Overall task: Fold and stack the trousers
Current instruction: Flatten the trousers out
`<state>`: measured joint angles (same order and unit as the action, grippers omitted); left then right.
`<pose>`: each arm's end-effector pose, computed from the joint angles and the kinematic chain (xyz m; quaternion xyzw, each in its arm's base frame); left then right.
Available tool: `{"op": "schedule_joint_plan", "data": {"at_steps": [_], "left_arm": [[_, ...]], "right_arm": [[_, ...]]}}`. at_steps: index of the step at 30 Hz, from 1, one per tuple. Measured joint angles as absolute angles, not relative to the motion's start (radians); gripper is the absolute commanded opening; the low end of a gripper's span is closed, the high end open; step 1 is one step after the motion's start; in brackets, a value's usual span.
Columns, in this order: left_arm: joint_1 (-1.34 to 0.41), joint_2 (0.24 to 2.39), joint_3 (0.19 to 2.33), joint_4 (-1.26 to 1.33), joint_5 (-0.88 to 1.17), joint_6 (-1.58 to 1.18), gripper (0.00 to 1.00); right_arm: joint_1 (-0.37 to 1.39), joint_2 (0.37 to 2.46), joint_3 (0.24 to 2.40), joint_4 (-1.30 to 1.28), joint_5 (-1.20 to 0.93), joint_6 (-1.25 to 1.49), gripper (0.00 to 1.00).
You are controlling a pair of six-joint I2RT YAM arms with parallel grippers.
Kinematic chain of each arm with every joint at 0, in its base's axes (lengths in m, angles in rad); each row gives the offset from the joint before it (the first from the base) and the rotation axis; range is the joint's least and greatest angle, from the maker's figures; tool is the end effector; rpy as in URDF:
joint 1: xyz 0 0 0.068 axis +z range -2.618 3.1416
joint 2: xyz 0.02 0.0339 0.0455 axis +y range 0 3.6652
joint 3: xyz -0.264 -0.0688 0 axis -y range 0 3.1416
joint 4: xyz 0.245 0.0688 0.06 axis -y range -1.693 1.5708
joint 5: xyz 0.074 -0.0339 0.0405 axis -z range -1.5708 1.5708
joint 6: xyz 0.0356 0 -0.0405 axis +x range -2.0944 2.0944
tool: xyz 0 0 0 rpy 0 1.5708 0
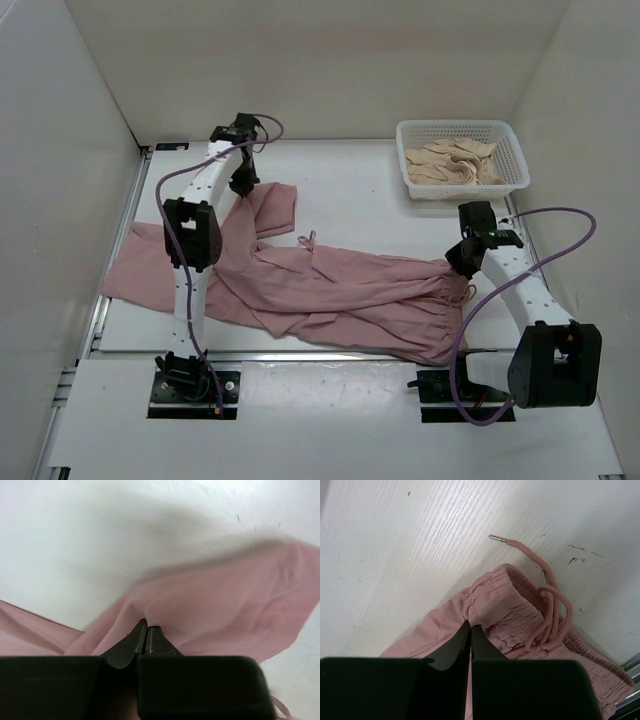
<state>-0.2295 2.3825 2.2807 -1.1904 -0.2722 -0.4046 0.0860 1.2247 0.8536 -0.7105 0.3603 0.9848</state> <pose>0.4804 -0.1024 0.2259 -0.1046 0.9758 0.0848 0.1726 0.2312 0.0073 0.2342 0.4538 0.8409 -0.0280 0.2936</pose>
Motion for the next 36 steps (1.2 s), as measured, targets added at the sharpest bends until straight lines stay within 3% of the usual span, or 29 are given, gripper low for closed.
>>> {"op": "schedule_joint_plan", "data": {"at_steps": [5,10,15,18,21,22,23,24,28,32,33,36], "left_arm": [[-0.099,2.288,2.305,-1.168,-0.175,-0.403,0.10],[0.088,2.046,2.273,-1.132,-0.047,-0.408,0.10],[0.109,1.796,2.186,-1.113,0.011,-0.411,0.10],[0.093,1.763,2.178,-1.103,0.039,-0.408,0.10],[0.085,1.860,2.251,-1.103,0.055,-0.408,0.10],[0.081,1.904,2.278,-1.100,0.059,-0.408,0.32],[0.078,1.962,2.320,-1.103,0.067,-0.405,0.76],[0.076,2.032,2.374,-1.106,0.078,-0.406,1.00],[0.073,2.260,2.524,-1.089,0.152,-0.424,1.00],[0.078,2.273,2.394,-1.081,0.154,-0.414,0.98],[0.081,2.265,2.365,-1.079,0.150,-0.407,0.89],[0.100,2.252,2.337,-1.079,0.135,-0.395,0.37]], "right_arm": [[0.067,1.222,0.889,-0.747,0.374,0.968,0.00],[0.067,1.168,0.913,-0.772,0.401,0.968,0.00],[0.065,1.055,0.928,-0.786,0.447,0.972,0.00],[0.052,1.034,0.931,-0.807,0.486,0.969,0.00],[0.052,1.068,0.948,-0.817,0.496,0.969,0.00],[0.052,1.087,0.960,-0.815,0.499,0.969,0.00],[0.052,1.109,0.973,-0.811,0.506,0.968,0.00],[0.052,1.133,0.985,-0.807,0.520,0.967,0.00],[0.024,1.255,1.055,-0.802,0.556,0.955,0.00],[-0.013,1.354,1.119,-0.779,0.572,0.917,0.00],[-0.017,1.371,1.132,-0.776,0.574,0.907,0.00],[-0.019,1.402,1.151,-0.760,0.574,0.885,0.00]]}}
